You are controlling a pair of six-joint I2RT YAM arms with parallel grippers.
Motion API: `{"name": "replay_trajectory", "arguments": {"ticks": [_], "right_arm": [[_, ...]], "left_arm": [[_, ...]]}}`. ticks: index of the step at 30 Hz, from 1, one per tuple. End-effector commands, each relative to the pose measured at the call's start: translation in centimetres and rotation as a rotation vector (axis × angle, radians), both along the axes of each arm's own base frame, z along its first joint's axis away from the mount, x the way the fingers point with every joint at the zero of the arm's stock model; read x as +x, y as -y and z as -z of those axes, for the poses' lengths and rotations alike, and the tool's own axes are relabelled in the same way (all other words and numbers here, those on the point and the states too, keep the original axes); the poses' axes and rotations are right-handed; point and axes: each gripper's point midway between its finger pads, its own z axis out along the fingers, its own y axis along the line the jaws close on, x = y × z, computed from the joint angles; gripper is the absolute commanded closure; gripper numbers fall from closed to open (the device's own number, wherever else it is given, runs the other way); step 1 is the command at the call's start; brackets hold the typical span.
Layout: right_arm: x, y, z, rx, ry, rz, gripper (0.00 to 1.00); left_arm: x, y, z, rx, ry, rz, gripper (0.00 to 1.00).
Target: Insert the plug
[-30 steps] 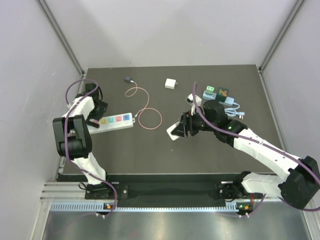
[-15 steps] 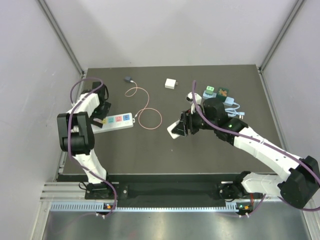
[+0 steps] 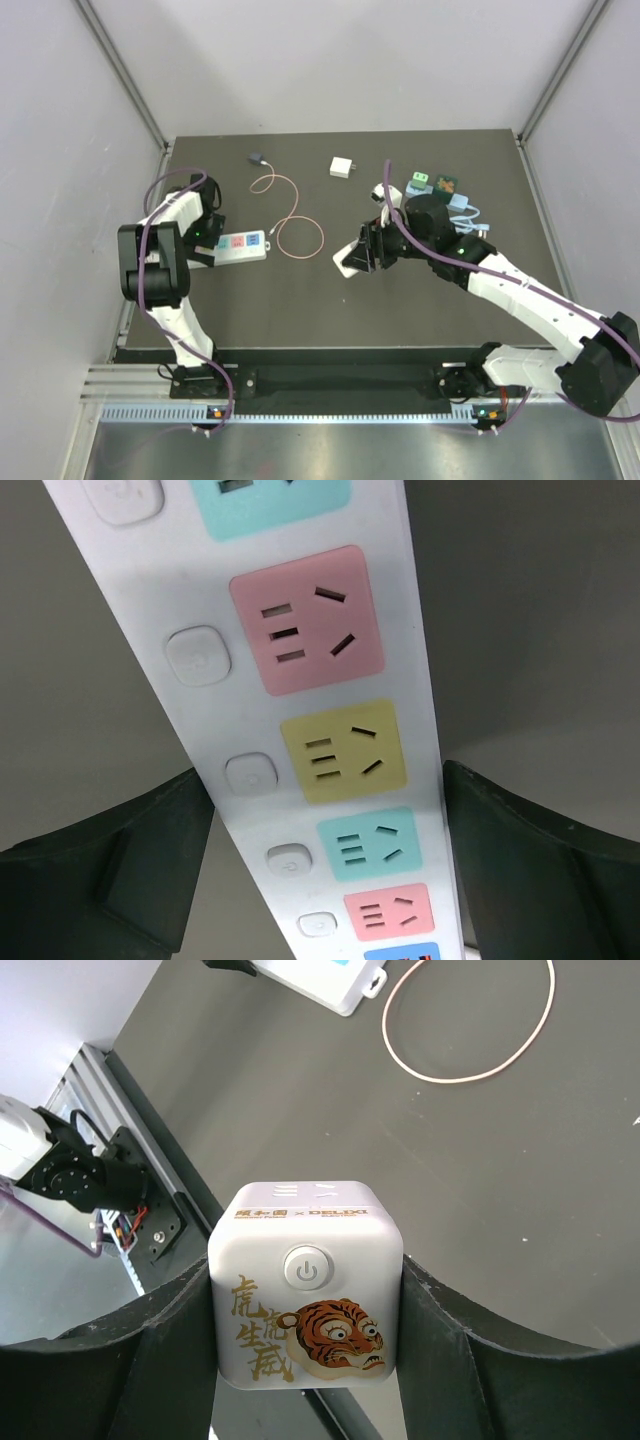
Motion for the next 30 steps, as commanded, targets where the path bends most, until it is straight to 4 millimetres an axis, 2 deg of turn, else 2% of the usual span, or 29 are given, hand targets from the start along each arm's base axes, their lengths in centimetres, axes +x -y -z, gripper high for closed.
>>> {"name": "replay_trajectory", "arguments": {"ticks": [1,3,6,8,9,10,11,13,14,15,16,18,23,27,30], "right_arm": [[0.2,-1.2,-3.6,0.069,0.087,-0.03,1.0],[0.3,-1.3,-3.3,0.057,0.087,-0.032,1.0],[0.5,-0.8,-2.7,0.019,0.097,-0.022,1.0],[0.8,-0.3,-2.6,-0.011,0.112,-0.007,1.0],[0.9,-0.2,-2.6,-0.016,0.115,-0.005,1.0],[0.9,-0.1,-2.7,-0.021,0.119,-0.004,1.0],[0.9,0.0,-3.0,-0.024,0.126,-0.003,1.0],[0.9,0.1,-3.3,-0.025,0.131,0.003,1.0],[0.9,0.1,-3.7,-0.02,0.139,0.005,1.0],[0.9,0.2,-3.7,-0.021,0.139,0.004,1.0],[0.9,0.2,-3.9,-0.018,0.14,0.007,1.0],[0.8,0.2,-4.1,-0.007,0.138,0.011,1.0],[0.7,0.3,-3.9,-0.009,0.13,0.019,1.0],[0.8,0.5,-4.0,-0.018,0.13,0.029,1.0],[0.9,0.5,-4.3,-0.012,0.131,0.04,1.0]], "left_arm": [[0.2,0.2,1.3,-0.005,-0.021,0.006,0.09],[0.3,0.5,1.6,-0.007,-0.019,0.031,0.15],[0.9,1.1,0.8,0.038,-0.007,0.159,0.32],[1.8,1.1,-0.5,0.084,0.021,0.23,0.55],[1.9,2.3,-1.2,0.126,0.01,0.334,0.62],[2.1,2.6,-2.1,0.15,0.017,0.373,0.66],[2.2,3.7,-2.6,0.167,0.021,0.432,0.79],[2.1,4.6,-3.9,0.2,0.026,0.555,0.95],[1.9,4.9,-4.3,0.217,0.026,0.589,1.0],[0.9,5.7,-4.1,0.235,0.003,0.648,1.0],[0.5,6.0,-4.9,0.252,0.022,0.675,1.0],[0.0,7.6,-5.2,0.262,0.047,0.765,1.0],[-3.1,10.5,-4.7,0.2,0.08,0.892,1.0],[-4.3,11.6,-4.4,0.229,0.103,0.986,1.0],[-5.0,11.8,-3.5,0.22,0.081,1.04,1.0]]}}
